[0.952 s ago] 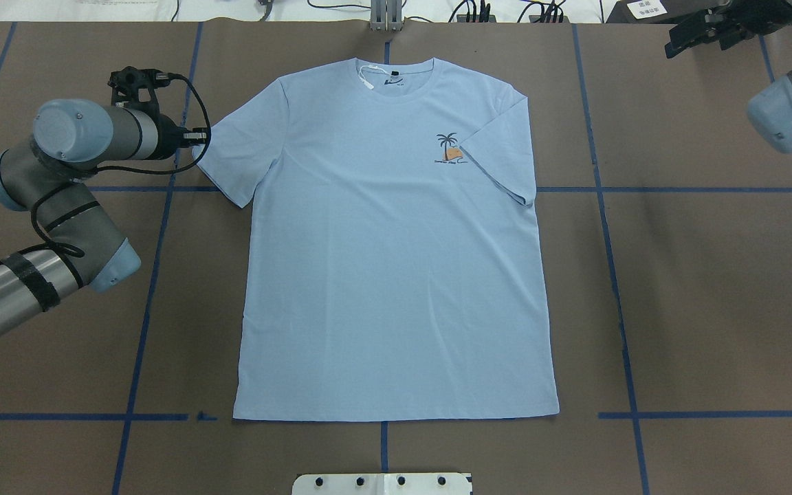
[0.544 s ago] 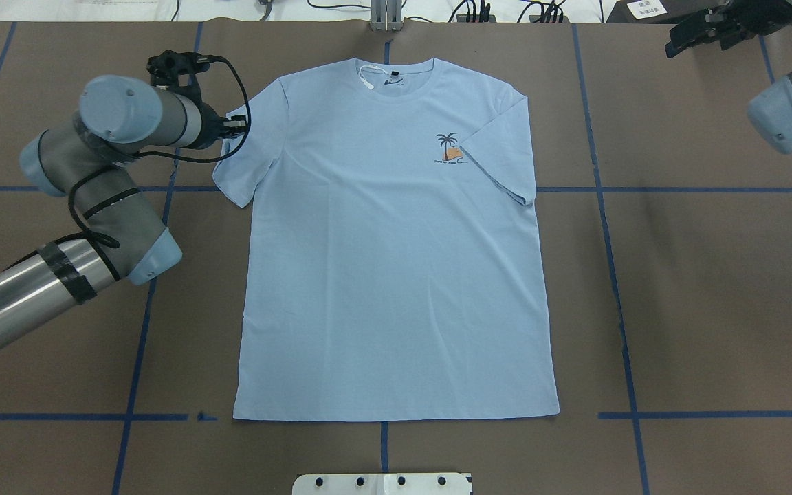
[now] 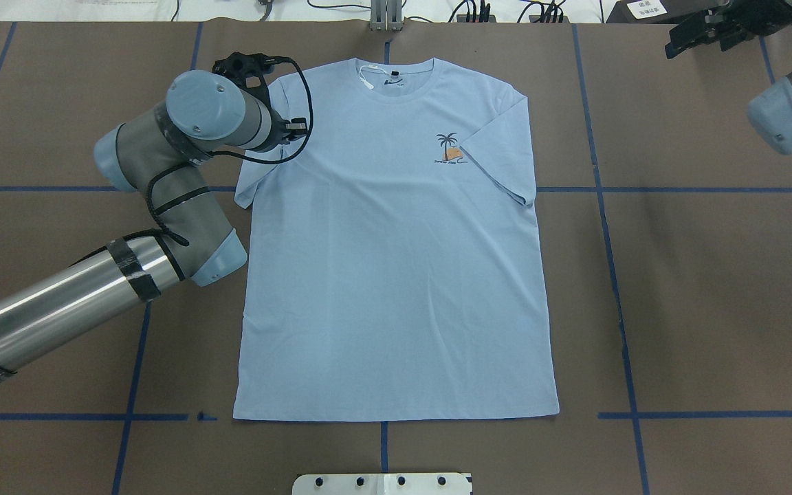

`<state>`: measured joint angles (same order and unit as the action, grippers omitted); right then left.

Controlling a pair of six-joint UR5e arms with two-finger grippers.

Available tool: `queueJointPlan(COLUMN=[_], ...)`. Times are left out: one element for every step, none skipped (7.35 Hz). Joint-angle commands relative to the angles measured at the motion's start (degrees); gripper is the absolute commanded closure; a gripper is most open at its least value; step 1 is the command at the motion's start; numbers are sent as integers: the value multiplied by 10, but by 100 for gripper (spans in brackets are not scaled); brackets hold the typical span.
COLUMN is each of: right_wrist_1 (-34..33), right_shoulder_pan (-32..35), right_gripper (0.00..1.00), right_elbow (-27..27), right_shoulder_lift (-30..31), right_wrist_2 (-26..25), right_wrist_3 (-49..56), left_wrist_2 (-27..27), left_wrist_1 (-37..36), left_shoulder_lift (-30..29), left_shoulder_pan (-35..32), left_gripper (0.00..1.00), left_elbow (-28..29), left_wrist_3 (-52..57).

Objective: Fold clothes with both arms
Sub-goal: 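Move the left gripper over the shirt's other shoulder near the collar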

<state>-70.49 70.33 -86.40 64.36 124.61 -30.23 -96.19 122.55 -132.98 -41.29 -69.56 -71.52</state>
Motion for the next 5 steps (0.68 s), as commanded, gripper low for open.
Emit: queueJointPlan(right_wrist_1=[0,0,0,0,0], right_shoulder_pan=[-1,-1,-1,-1,-1], right_gripper=[0,0,0,0,0], right_elbow=[0,-1,-1,-1,-1], right_shoulder_lift=[1,1,1,1,1], right_wrist_2=[0,0,0,0,0], right_wrist_3=[0,0,0,0,-1], left_wrist_2=[7,7,7,7,7], left_wrist_1=[-2,-2,-2,-2,-1], left_shoulder_lift=[-32,-38,-50,-52,-52], left_shoulder_pan=[9,9,9,9,9], left_gripper=[100,100,100,100,100], left_elbow=[36,42,56,59,59], left_wrist_3=[-13,-20,-21,-21,-21])
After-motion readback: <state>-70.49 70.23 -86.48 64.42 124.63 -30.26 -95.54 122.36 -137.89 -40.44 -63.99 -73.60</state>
